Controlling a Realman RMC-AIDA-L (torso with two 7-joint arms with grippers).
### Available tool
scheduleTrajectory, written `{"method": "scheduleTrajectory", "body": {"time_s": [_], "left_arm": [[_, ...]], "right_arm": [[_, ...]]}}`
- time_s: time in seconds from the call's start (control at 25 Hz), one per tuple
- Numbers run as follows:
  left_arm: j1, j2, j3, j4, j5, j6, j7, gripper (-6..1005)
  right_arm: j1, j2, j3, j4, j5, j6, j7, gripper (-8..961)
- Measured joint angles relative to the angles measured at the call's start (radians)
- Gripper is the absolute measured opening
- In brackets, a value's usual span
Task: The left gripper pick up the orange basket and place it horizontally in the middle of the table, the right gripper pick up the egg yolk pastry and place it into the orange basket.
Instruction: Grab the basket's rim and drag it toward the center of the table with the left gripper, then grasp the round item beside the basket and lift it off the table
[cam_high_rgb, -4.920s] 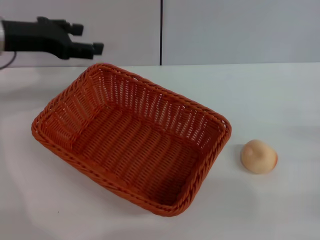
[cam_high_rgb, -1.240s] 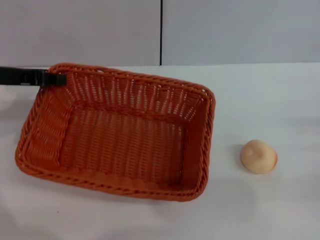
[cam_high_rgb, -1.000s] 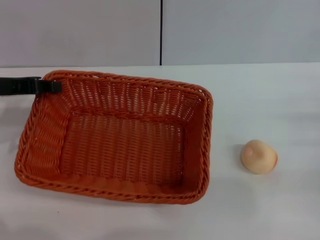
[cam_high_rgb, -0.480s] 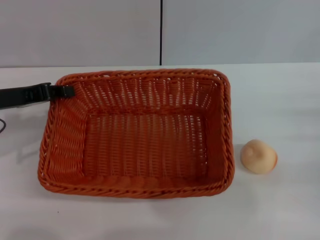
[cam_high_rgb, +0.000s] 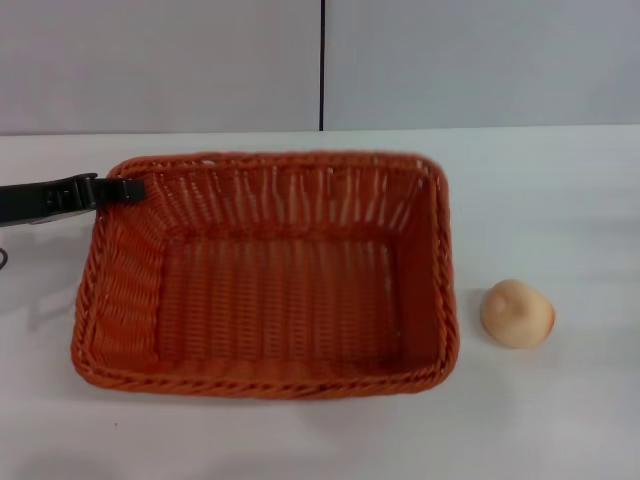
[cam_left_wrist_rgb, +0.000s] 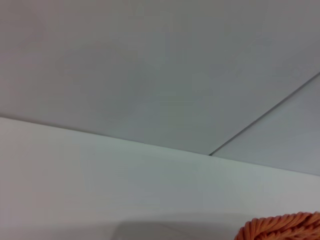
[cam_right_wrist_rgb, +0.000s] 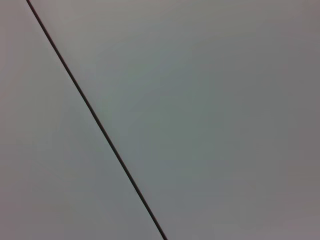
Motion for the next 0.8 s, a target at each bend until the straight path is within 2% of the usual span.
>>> {"method": "scheduleTrajectory", "body": {"time_s": [0.36, 0.48, 0.6, 0.72, 0.8], "left_arm": [[-0.007, 0.008, -0.021, -0.004, 0.003, 0.018, 0.003, 311], [-0.009, 0.012, -0.035, -0.004, 0.004, 0.021, 0.007, 416], [-0.017, 0.019, -0.096, -0.004, 0.001, 0.022, 0.047, 521], [-0.030, 0.011, -0.190, -0.012, -0.050, 0.032, 0.156, 570], [-0.034, 0.008, -0.207, -0.022, -0.075, 0.037, 0.197, 602]], "right_arm": [[-0.002, 0.000, 0.000, 0.000, 0.000, 0.000, 0.000, 588], [-0.005, 0.000, -0.001, -0.002, 0.000, -0.003, 0.000, 589], [-0.007, -0.001, -0.008, -0.006, -0.001, -0.008, 0.002, 589], [-0.015, -0.002, -0.101, -0.071, -0.018, -0.032, 0.109, 589], [-0.018, -0.002, -0.134, -0.102, -0.029, -0.041, 0.161, 589]]}}
